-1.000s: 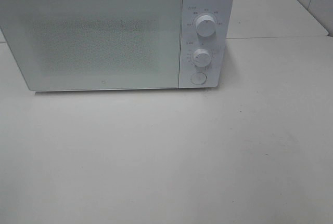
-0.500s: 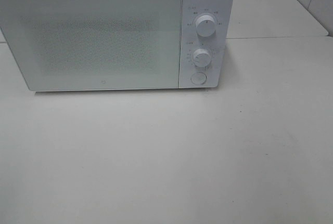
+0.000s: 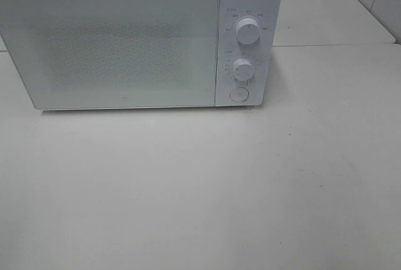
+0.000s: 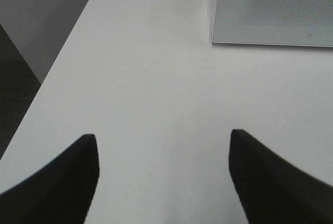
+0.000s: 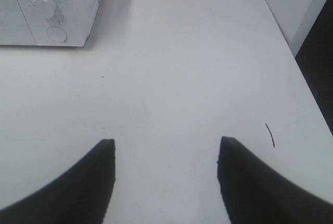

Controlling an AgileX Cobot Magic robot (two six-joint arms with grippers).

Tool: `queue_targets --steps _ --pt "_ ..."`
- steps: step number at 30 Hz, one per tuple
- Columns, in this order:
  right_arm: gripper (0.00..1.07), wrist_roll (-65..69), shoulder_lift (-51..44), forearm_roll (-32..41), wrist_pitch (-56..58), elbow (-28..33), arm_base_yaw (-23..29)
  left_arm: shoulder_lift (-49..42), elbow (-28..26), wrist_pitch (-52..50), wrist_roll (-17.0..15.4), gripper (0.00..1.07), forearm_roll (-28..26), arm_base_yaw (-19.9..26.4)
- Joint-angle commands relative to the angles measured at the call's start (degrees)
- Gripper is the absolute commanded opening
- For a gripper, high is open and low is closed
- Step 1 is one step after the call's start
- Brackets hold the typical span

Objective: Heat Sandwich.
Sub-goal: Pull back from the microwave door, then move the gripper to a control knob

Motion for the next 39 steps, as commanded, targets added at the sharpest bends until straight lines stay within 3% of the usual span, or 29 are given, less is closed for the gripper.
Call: queue_targets --steps 1,39 --pt "0.58 0.3 -1.3 0.0 -0.7 0.1 0.1 -1.3 0.1 -0.9 -0.5 0.68 0.2 -0.5" --pt "0.58 0.3 -1.3 0.0 -0.7 0.1 0.1 -1.3 0.1 -1.0 -0.4 0.68 0.2 -1.4"
